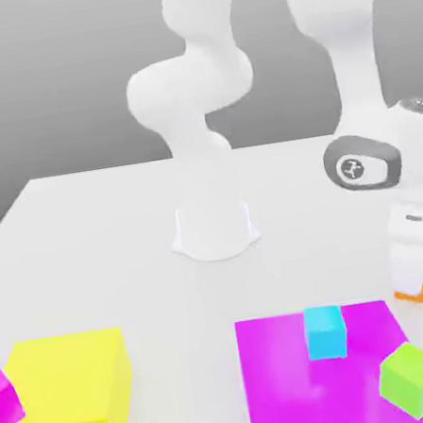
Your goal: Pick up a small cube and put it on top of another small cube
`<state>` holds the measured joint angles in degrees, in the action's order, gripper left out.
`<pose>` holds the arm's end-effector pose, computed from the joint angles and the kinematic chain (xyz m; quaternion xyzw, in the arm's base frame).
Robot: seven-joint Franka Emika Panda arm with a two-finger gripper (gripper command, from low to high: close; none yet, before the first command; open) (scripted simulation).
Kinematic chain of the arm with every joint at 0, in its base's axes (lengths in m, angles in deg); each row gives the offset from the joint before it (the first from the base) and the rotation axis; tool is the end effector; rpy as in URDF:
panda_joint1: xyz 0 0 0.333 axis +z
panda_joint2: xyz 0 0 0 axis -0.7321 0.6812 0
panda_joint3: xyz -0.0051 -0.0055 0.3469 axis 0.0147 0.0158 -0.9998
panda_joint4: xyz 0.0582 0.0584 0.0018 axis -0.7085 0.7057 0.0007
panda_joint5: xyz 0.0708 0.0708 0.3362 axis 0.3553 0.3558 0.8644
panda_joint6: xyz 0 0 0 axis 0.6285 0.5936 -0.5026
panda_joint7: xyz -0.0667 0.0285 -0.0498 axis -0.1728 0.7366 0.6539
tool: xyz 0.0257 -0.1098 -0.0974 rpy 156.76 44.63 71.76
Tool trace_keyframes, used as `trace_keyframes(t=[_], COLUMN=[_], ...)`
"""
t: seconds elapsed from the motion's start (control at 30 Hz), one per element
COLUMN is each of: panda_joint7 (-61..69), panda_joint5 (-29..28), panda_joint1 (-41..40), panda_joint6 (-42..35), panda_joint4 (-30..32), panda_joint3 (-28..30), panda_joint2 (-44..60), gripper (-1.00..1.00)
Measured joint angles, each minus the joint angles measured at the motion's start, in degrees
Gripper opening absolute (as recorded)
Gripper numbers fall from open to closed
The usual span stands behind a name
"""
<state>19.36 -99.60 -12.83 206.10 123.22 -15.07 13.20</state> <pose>0.2594 0.3026 0.1955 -0.9927 -0.1204 0.0000 0.0005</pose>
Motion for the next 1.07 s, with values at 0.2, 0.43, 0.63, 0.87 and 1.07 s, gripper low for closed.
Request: trace_keyframes(t=[0.2, 0.43, 0.63, 0.87, 1.07], panda_joint7=[3.6, 7.1, 9.6, 13.0, 14.6], panda_joint5=[6.4, 8.6, 10.2, 14.7, 17.1], panda_joint1=[-6.1, -21.2, -34.1, -48.1, -49.0], panda_joint6=[-7.2, -16.7, -24.0, -31.9, -27.3], panda_joint4=[-3.5, -14.3, -21.7, -29.2, -28.2], panda_joint3=[2.6, 14.5, 22.7, 30.2, 29.8], panda_joint2=[-5.3, -5.6, -6.1, -3.5, 1.1], gripper=[-1.00, -1.00, -1.00, -1.00, 1.00])
